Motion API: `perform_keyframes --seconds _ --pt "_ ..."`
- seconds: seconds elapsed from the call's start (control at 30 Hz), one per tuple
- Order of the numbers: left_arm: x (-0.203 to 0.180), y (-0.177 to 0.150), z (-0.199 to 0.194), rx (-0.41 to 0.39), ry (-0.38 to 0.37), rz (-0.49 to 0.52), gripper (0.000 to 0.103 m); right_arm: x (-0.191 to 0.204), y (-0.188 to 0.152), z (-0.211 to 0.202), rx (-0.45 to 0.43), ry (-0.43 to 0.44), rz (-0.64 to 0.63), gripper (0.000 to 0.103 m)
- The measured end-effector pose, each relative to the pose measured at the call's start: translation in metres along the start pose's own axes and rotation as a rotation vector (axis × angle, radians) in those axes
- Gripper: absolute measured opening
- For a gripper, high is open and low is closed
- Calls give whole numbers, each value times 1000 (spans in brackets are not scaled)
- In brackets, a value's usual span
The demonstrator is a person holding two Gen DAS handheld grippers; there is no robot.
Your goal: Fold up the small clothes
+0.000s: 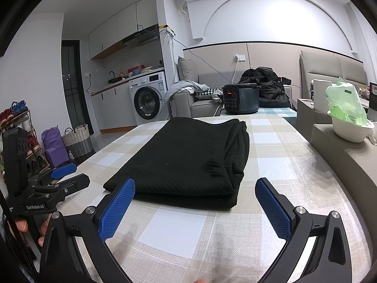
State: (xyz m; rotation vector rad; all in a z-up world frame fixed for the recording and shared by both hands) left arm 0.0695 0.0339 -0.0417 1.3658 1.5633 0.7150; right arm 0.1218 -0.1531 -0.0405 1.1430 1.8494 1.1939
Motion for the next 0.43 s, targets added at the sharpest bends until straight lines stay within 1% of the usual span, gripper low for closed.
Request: perform_keyframes --seconds 0.43 --pt "1 0 1 -2 -5 3 102 3 -1 0 10 6 -6 103"
Point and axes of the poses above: each gripper's, at about its wrist camera, not at the fingertips, and z roughly the way its jaws point, x to its left, y to its top, the point moved 8 cm from there along z, roughly the way its jaws point, and after that the axes turned 9 degrees about -z, right-handed, at the moved point
